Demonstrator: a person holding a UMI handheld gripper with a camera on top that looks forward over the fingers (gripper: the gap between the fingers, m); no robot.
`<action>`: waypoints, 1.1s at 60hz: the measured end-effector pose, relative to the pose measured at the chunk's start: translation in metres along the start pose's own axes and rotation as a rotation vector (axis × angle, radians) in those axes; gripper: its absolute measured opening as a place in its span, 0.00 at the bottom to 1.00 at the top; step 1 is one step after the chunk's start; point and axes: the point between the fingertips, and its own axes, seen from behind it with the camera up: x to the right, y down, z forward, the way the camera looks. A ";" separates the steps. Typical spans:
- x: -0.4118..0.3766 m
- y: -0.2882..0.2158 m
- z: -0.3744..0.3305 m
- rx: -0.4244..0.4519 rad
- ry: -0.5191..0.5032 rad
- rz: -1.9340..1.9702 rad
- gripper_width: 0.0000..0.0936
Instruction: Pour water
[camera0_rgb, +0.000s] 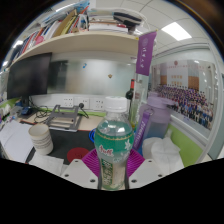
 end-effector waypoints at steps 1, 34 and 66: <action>-0.001 0.000 0.000 -0.008 0.002 -0.015 0.32; -0.092 -0.091 0.043 -0.067 -0.014 -1.230 0.32; -0.119 -0.074 0.078 -0.200 0.045 -1.963 0.32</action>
